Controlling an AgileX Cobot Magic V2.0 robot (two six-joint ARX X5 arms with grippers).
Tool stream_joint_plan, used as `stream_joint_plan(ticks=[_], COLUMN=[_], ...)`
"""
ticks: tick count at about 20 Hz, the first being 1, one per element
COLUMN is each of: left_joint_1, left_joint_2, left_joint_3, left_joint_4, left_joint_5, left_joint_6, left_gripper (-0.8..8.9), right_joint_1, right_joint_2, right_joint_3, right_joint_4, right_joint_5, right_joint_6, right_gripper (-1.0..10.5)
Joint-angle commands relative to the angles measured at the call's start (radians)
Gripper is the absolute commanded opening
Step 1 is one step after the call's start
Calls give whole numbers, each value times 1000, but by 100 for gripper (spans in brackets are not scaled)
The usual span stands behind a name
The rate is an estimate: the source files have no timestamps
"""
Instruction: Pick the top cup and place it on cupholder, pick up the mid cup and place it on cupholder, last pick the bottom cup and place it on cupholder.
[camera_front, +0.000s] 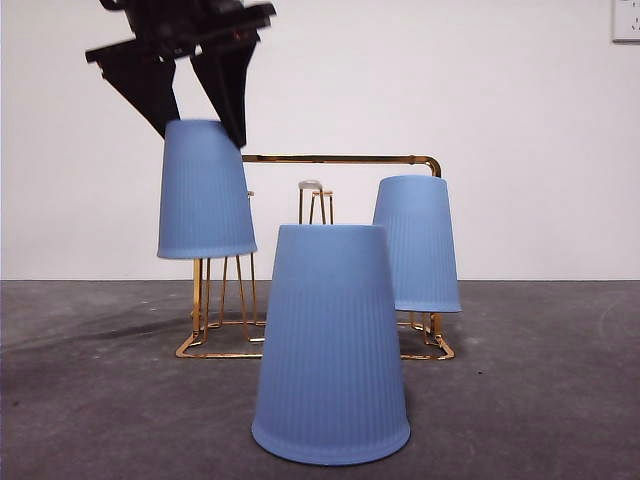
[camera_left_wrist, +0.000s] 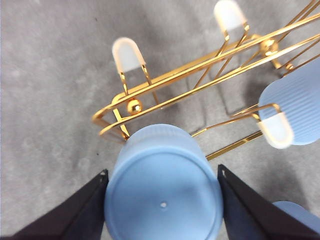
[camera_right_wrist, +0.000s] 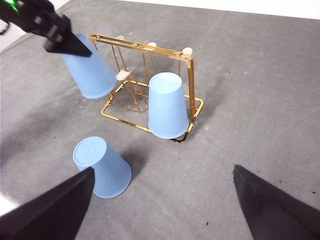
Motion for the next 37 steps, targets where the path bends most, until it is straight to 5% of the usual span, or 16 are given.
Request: stream_joint_plan(ticks=[1, 8, 12, 20, 29, 33, 37], left_joint_1=[-2, -6, -6, -11, -76, -77, -77], left_joint_2=[41, 92, 91, -38, -396, -585, -776], left_joint_3=[13, 13, 14, 16, -3, -166, -398], left_joint_4=[27, 32, 32, -56, -206, -134, -7], left_joint_5=[-3, 2, 2, 10, 195, 393, 422], left_joint_6=[14, 13, 13, 13, 133, 183, 168], left_gripper=[92, 166, 386, 442, 441, 441, 436], right_joint_1=[7, 7, 7, 7, 7, 7, 7], right_joint_2=[2, 2, 2, 2, 2, 2, 24], right_joint_3=[8, 8, 8, 8, 8, 8, 8], right_joint_4=[10, 10, 10, 10, 11, 16, 68], right_joint_5=[5, 5, 5, 5, -5, -50, -115], right_joint_6=[11, 10, 10, 10, 11, 12, 42], right_gripper=[443, 443, 443, 443, 443, 443, 443])
